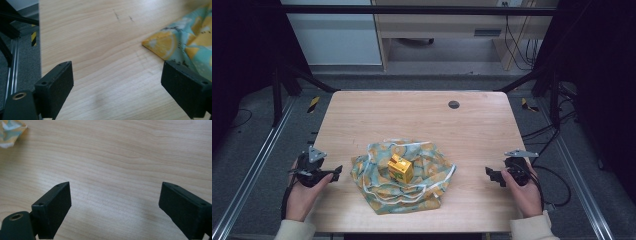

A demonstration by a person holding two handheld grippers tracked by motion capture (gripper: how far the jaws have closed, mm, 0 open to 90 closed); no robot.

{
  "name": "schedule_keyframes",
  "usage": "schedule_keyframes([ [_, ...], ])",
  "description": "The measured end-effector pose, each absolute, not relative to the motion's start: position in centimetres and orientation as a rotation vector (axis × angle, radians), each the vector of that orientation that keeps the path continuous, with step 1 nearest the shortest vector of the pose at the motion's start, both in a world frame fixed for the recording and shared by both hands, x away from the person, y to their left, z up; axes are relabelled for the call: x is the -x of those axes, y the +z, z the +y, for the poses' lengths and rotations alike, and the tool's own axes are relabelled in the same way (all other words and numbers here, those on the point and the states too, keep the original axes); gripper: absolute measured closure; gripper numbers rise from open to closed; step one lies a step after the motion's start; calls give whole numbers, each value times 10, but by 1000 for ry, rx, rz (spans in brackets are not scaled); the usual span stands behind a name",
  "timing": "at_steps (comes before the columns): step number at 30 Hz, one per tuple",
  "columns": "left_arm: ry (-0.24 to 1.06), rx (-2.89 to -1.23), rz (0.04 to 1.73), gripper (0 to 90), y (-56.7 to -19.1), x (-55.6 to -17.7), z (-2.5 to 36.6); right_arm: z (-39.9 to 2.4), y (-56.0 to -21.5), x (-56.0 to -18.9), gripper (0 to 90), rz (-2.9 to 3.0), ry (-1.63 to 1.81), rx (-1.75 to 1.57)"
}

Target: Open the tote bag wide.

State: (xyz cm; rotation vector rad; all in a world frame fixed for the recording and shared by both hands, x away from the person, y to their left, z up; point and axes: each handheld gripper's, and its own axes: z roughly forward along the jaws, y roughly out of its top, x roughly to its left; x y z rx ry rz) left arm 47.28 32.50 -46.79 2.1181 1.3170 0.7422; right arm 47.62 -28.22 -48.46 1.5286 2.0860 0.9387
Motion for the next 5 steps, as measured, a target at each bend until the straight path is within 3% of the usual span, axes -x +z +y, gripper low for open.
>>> schedule_keyframes([
  [5,733,-2168,1293,88,-472,-475,318,-278,-487,-476,100,2067,909,-1506],
])
